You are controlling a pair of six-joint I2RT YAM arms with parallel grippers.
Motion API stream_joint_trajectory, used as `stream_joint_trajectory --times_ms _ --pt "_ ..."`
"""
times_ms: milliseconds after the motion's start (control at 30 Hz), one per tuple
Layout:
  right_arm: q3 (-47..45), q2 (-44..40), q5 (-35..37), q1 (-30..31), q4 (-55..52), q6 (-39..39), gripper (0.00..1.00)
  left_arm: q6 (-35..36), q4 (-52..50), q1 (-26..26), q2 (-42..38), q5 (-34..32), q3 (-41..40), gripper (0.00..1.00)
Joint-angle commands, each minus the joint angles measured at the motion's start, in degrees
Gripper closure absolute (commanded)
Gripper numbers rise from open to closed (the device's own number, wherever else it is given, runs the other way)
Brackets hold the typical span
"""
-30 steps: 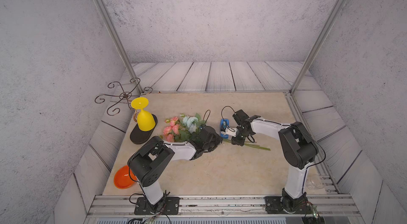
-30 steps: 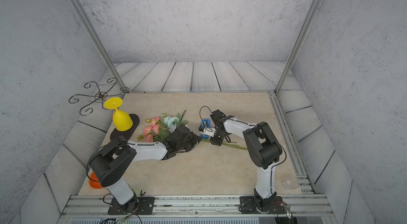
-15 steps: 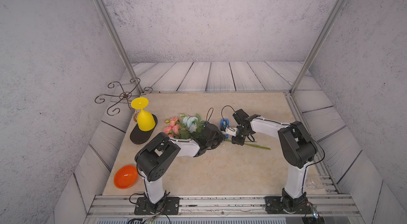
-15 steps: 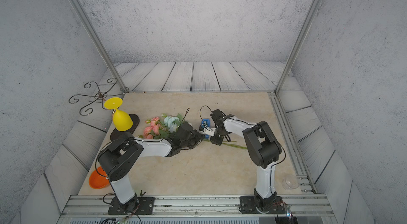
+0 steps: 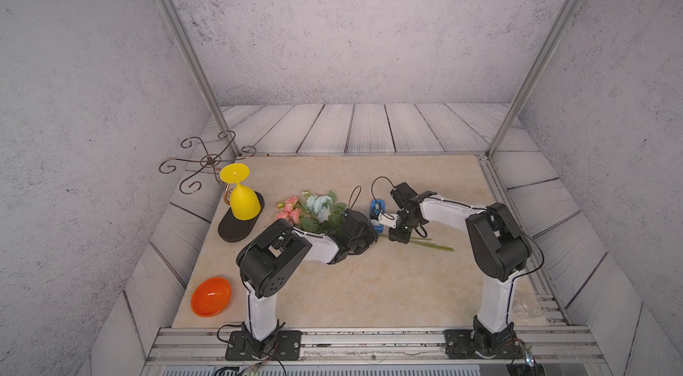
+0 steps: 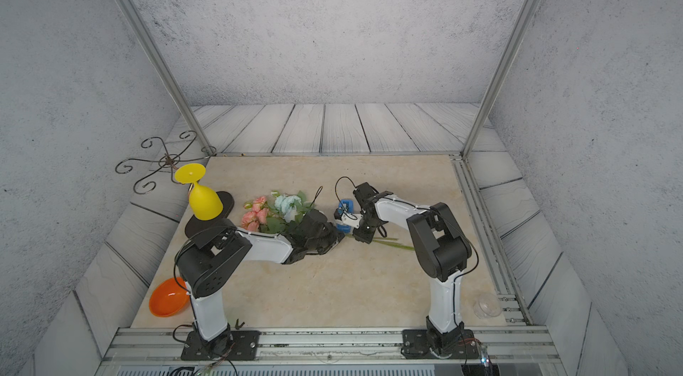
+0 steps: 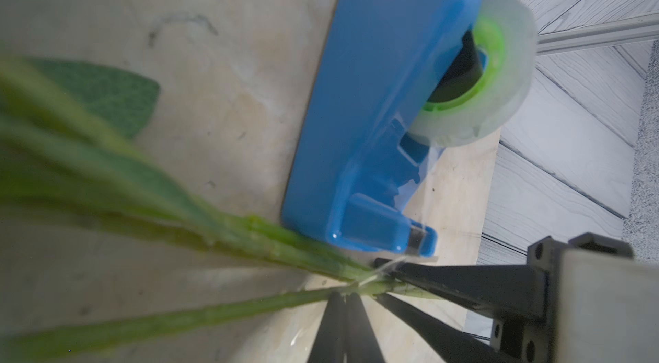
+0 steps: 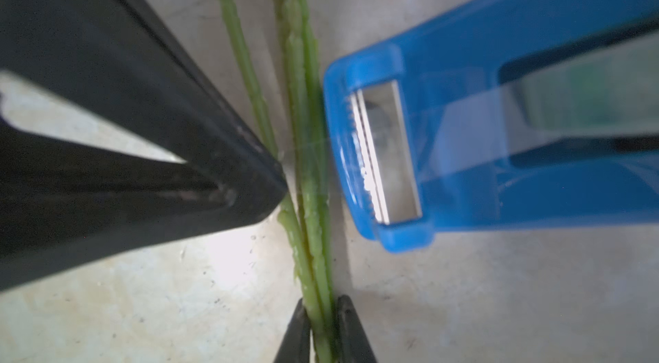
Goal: Wrap bouquets with tape
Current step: Stick the tape to the bouquet.
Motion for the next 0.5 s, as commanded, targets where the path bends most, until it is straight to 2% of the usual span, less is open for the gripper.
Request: stream_joint_trajectory --times_ms 0,100,200,300,467 --pt "-2.0 3.9 1.2 -0.1 -2.8 1.1 0.85 1.3 -2.0 -0.6 0.5 -1.1 -0.6 0.91" --pt "-2.5 3.4 1.1 -0.1 -2.4 1.0 0.85 2.6 -1.3 -0.5 2.8 -0.7 0.2 0.91" --pt "-2.8 3.3 1.1 -0.1 -2.1 1.1 0.85 -0.1 1.4 -0.7 4.8 -0.1 -1.1 0.91" --pt "-2.8 3.3 1.2 -0.1 -2.2 1.2 0.85 -1.0 -0.5 -0.9 4.1 -1.4 -2.3 0.95" --pt "-2.8 3.3 2.1 -0.1 -1.5 1.9 0.85 -0.4 -0.5 -1.0 3.9 -1.4 -2.1 0.96"
